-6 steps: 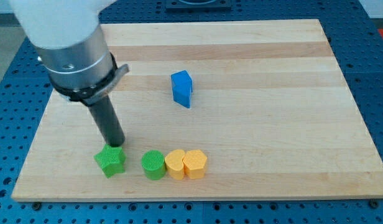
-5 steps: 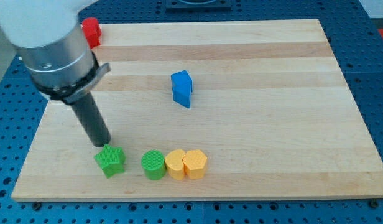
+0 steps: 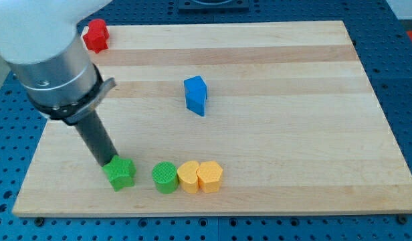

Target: Push the green star closer to the green circle

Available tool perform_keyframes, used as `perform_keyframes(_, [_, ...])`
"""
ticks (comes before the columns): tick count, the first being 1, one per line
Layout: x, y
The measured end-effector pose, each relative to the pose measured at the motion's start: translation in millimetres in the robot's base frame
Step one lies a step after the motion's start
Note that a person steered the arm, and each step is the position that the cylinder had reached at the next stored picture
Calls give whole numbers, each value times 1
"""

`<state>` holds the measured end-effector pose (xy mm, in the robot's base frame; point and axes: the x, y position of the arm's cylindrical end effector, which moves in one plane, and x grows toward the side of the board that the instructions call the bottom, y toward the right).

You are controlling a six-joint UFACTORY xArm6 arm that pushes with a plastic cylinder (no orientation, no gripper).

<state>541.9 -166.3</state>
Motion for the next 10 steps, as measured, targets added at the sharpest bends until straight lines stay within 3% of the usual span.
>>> perform_keyframes(2, [0,13])
perform_keyframes(5, [5,-29])
perform_keyframes(7, [31,-7])
perform_keyframes(9, [30,13])
perform_keyframes(10, [21,-4])
